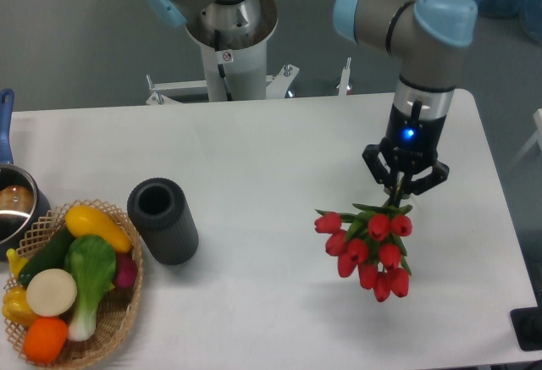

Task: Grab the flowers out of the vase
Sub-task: 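Carry the held tulips away from the vase over the open table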

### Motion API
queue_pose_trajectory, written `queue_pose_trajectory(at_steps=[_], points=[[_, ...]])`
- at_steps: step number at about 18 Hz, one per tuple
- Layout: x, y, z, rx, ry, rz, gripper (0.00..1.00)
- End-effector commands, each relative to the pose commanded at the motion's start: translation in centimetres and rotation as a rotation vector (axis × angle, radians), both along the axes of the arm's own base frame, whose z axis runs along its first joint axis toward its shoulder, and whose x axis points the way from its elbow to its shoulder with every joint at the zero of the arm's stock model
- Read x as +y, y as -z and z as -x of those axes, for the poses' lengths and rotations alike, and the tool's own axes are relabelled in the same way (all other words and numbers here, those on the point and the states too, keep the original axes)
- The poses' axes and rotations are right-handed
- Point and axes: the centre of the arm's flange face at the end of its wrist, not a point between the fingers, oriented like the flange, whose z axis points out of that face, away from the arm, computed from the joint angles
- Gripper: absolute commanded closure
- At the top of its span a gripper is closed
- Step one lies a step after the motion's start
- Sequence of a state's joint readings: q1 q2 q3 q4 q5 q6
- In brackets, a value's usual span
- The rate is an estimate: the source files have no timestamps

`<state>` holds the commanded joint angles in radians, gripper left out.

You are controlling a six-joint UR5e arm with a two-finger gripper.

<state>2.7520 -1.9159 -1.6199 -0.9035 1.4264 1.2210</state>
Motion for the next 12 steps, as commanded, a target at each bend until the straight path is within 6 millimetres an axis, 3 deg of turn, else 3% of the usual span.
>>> queue_pose_trajectory(at_steps=[4,6,12], points=[[0.7,-0.3,1.9,-0.008,-0.004,0.045,1.00],[1.9,-0.6,2.3,-0.015,0.008,0.084,1.00],[2.2,-0.6,2.7,-0.026,0.008,0.185,1.00]])
